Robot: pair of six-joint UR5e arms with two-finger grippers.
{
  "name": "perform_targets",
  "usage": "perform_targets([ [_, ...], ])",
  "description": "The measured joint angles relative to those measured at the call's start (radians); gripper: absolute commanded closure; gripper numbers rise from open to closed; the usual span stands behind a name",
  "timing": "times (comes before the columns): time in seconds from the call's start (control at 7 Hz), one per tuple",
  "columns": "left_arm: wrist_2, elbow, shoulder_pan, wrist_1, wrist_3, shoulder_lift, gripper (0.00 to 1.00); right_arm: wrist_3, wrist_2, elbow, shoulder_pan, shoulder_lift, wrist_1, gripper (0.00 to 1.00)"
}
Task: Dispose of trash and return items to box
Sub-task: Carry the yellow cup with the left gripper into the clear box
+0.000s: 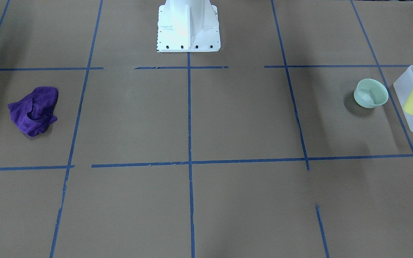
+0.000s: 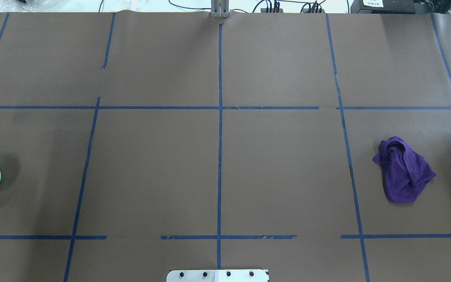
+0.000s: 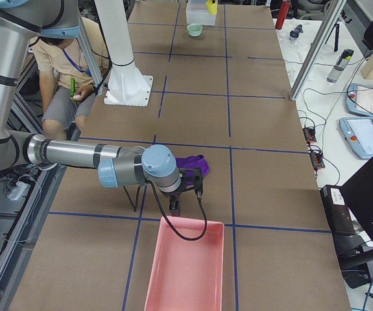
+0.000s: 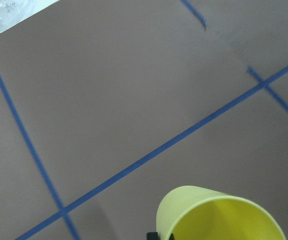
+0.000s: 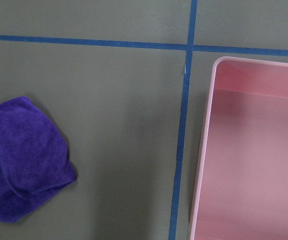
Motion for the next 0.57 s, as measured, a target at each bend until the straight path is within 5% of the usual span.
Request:
perform_targets([
  [0.57,-0.103,0.147,-0.162,0.003,0.059,0.077,1.00,0.004,0.021,-0.025,-0.003,0.000,0.002,0.00],
])
